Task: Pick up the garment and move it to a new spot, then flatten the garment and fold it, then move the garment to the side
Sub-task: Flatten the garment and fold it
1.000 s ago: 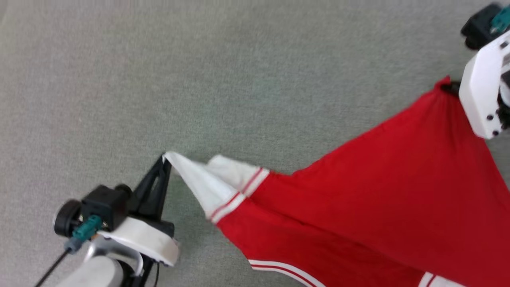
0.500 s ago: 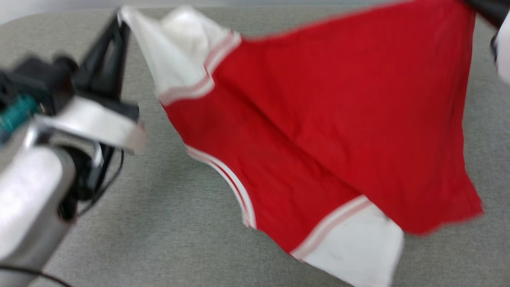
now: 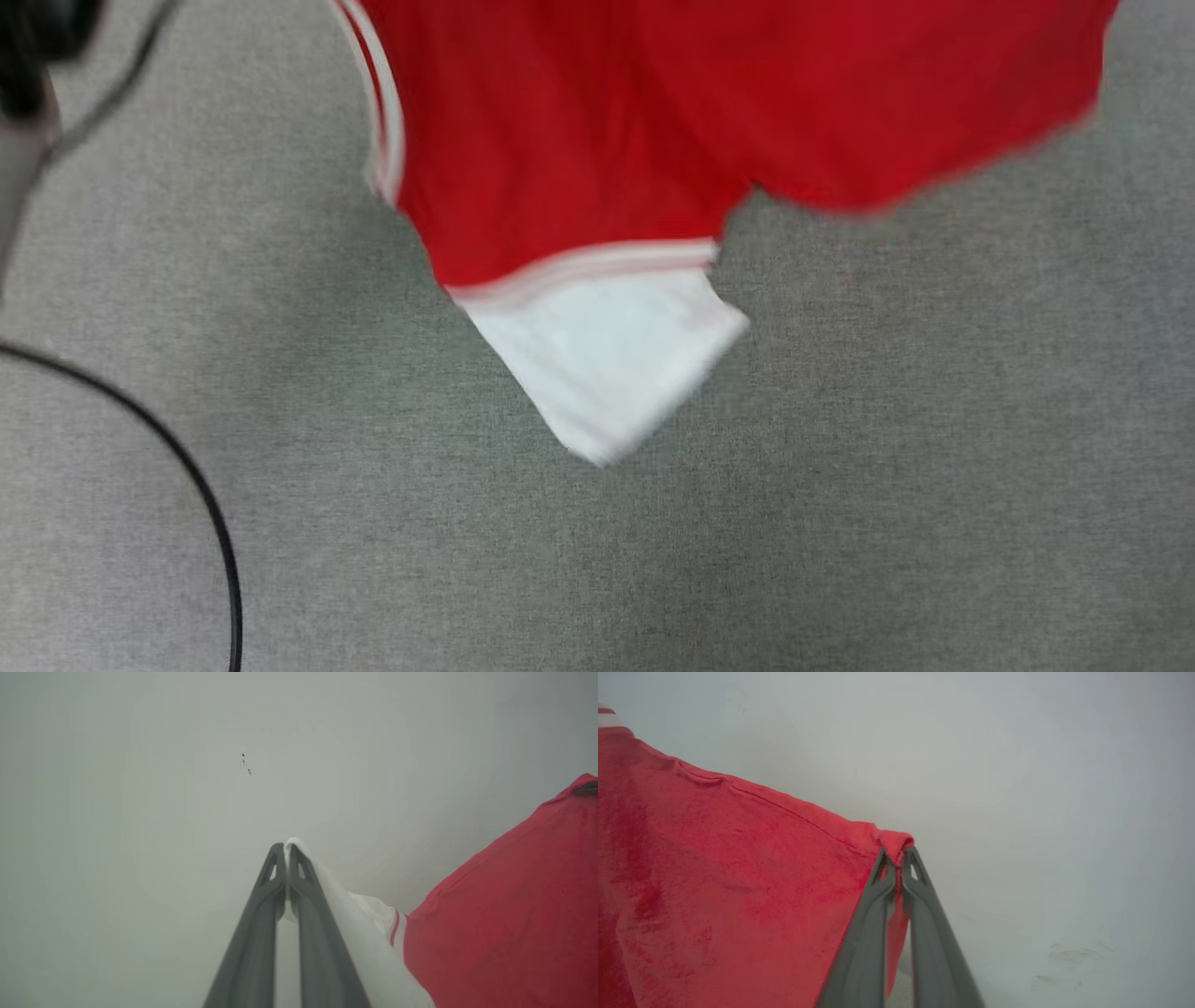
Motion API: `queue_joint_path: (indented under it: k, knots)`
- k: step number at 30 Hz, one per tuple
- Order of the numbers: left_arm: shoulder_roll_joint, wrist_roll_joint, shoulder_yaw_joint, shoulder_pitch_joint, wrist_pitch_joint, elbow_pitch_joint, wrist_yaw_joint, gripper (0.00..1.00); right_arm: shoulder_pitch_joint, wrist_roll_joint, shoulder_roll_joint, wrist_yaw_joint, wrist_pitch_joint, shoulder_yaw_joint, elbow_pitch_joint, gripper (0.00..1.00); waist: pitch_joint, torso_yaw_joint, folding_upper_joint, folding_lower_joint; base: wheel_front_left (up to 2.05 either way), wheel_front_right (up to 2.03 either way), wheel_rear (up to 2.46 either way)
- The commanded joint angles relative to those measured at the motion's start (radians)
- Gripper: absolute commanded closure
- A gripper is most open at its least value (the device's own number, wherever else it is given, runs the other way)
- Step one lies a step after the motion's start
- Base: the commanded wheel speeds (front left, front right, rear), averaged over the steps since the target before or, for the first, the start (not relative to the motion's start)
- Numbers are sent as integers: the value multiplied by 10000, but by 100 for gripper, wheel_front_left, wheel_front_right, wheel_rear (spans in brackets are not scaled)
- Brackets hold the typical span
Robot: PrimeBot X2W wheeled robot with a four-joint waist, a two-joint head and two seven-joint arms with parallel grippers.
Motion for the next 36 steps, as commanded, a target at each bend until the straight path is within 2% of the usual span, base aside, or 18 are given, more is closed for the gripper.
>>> queue_joint_path:
  k: [1,7,12,20,28,36]
  knots:
    - [-213,65,-23,-635,8,333,-146,100,-446,-200,166,-7,-111,-164,196,100,245,-5,-1,-1,0,0,0]
    - [-910,313,32,-3119,-179,2071,-703,100,-2036,-986,696,-7,-93,-381,1165,100,720,-72,-1,-1,0,0,0]
    - [-1270,670,-64,-5025,-181,3315,-1054,100,-3523,-1558,1035,-7,-294,-424,1972,100,1160,-194,-1,-1,0,0,0]
    - [-1740,937,-119,-6845,-581,4773,-1418,100,-5256,-2080,1389,-7,-811,-182,3323,100,1731,-173,-1,-1,0,0,0]
    - [-1977,917,-454,-6158,-1017,5763,-1505,100,-4625,-1602,1599,-7,-1370,708,4308,100,2011,-117,-1,-1,0,0,0]
    - [-2039,678,-795,-4571,-1378,6320,-1675,100,-3344,-984,1676,-7,-1823,1809,4725,100,1845,-73,-1,-1,0,0,0]
